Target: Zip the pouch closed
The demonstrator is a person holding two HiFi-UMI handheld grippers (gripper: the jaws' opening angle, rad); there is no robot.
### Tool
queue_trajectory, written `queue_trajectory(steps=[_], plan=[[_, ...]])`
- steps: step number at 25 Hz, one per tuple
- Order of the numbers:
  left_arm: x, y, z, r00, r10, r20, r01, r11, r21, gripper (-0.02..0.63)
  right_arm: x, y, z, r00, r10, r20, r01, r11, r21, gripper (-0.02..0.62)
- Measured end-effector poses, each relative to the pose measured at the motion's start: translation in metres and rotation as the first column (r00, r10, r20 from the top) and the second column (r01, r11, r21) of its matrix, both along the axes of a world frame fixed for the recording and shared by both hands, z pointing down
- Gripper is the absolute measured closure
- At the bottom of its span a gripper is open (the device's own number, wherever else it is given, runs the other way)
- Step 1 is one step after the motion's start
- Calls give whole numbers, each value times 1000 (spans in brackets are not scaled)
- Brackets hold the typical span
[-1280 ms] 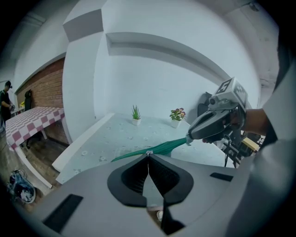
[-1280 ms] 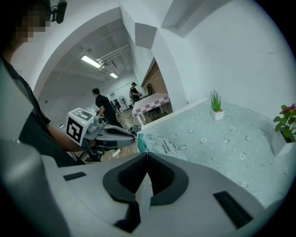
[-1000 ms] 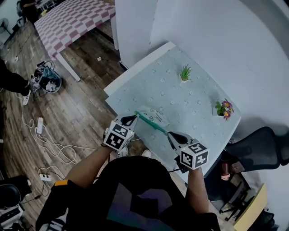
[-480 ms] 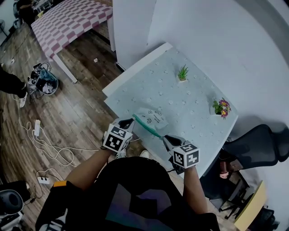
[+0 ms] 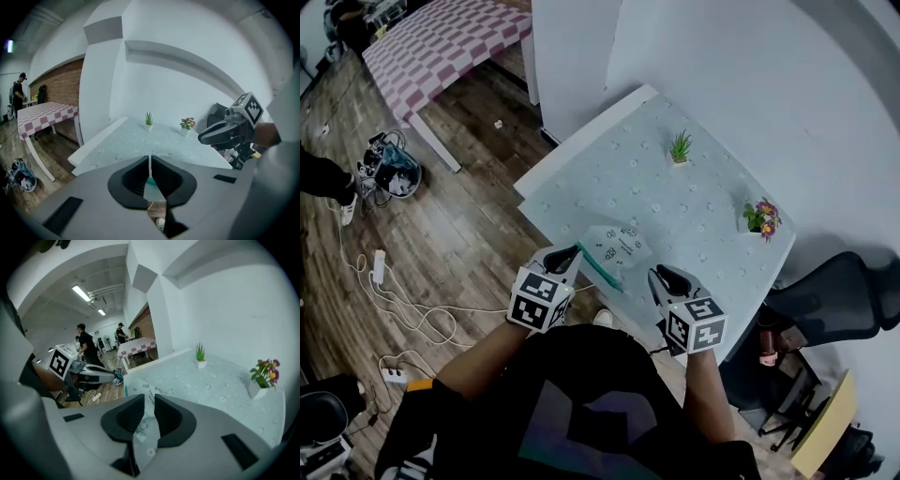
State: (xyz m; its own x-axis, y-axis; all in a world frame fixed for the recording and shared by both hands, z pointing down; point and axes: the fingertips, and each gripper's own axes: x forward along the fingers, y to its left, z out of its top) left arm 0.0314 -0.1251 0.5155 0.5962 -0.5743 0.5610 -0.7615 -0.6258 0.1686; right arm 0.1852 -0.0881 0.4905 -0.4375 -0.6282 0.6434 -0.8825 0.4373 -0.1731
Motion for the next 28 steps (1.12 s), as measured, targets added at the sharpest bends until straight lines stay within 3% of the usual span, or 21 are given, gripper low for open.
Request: queue_trajectory(steps=[5, 12, 18, 28], plan=[[10, -6, -54, 998, -3, -66, 10, 994, 107, 586, -11, -17, -68, 999, 34, 8, -35, 978, 205, 540], [22, -5, -142, 989, 7, -149, 35, 960, 277, 588, -18, -21, -147, 993, 99, 68, -118, 905, 409, 577], [26, 5, -187, 982, 22, -186, 46, 934, 354, 588, -23, -13, -182, 989, 112, 93, -144, 860, 490, 577], [35, 21, -219, 973, 58, -225, 34, 922, 386, 588, -33, 0, -204, 989, 119, 87, -147, 828, 541, 578]])
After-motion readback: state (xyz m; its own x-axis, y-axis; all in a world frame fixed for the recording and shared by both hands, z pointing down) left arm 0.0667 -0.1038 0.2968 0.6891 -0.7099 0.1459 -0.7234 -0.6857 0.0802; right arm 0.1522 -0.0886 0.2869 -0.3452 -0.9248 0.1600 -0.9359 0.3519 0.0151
